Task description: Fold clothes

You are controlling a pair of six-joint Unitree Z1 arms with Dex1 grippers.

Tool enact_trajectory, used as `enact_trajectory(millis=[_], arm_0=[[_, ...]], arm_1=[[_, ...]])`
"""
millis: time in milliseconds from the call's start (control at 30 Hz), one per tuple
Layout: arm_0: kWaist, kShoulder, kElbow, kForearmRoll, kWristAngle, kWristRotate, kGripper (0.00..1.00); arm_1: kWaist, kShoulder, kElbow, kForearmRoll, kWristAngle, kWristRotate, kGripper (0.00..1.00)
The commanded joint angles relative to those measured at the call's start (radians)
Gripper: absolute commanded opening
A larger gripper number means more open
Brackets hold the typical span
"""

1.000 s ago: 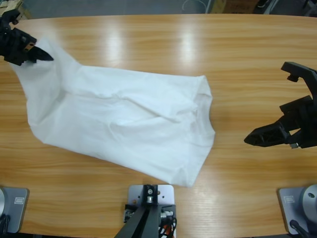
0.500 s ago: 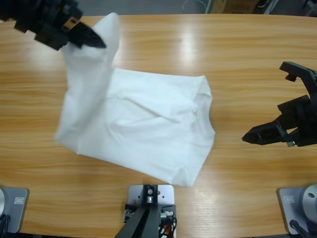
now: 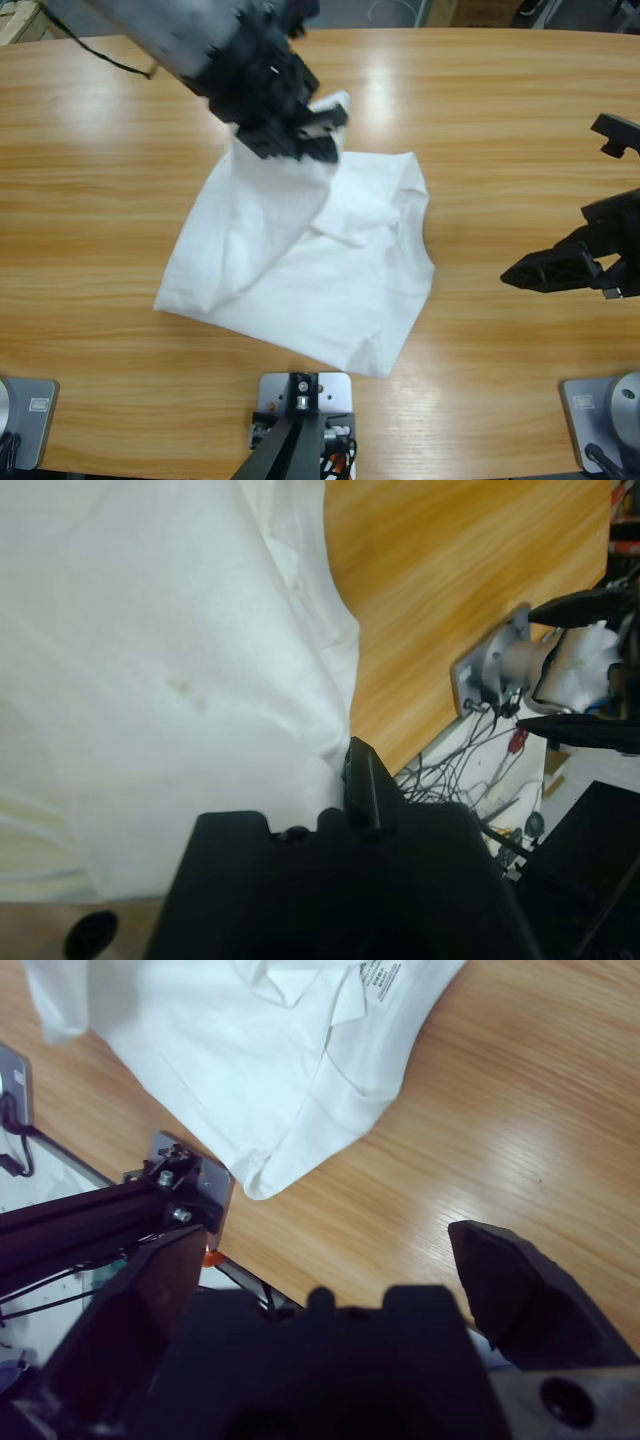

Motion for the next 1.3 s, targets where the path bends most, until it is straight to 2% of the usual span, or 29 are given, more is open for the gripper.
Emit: enact_trajectory(millis=[33, 200, 233, 267, 300, 500, 633, 733, 833, 967, 1100, 1300], arm_0=[[-0.103, 0.171, -0.074, 0.017, -0.053, -0.012, 0.000], [-0.124, 0.227, -0.109, 0.020, -0.110, -0.007, 0.023], [-0.124, 0.235, -0.112, 0.024, -0.112, -0.006, 0.452], [-0.124, 0.242, -0.117, 0.033, -0.110, -0.005, 0.818], [-0.124, 0.249, -0.123, 0.038, -0.110, -0.003, 0.974], [-0.119, 0.270, -0.177, 0.055, -0.110, 0.009, 0.996], [-0.097, 0.312, -0.318, 0.145, -0.110, 0.047, 0.996], [-0.044, 0.308, -0.361, 0.191, -0.118, 0.052, 0.996], [0.045, 0.310, -0.351, 0.322, -0.159, 0.115, 0.996], [0.095, 0.238, -0.184, 0.349, -0.103, 0.188, 0.996], [0.108, 0.134, 0.052, 0.207, -0.098, 0.185, 0.992], [0.108, 0.116, 0.165, 0.129, -0.101, 0.184, 0.991]], arm_1=[[-0.013, -0.014, 0.032, -0.007, 0.013, -0.013, 0.991], [-0.025, -0.009, 0.032, -0.007, 0.016, -0.020, 0.996], [-0.026, -0.008, 0.032, -0.007, 0.016, -0.020, 0.996], [-0.026, -0.008, 0.033, -0.007, 0.017, -0.021, 0.996], [-0.026, -0.008, 0.033, -0.007, 0.017, -0.021, 0.996], [-0.029, 0.007, 0.034, -0.008, 0.019, -0.021, 0.996], [-0.030, 0.010, 0.033, -0.008, 0.019, -0.023, 0.996], [-0.030, 0.010, 0.034, -0.008, 0.021, -0.023, 0.996], [-0.030, 0.017, 0.036, -0.016, 0.034, -0.023, 0.996], [-0.030, 0.080, 0.036, -0.069, 0.087, -0.041, 0.996], [-0.030, 0.190, -0.065, -0.076, 0.085, -0.060, 0.991], [-0.026, 0.346, -0.272, -0.018, 0.089, -0.117, 0.987]])
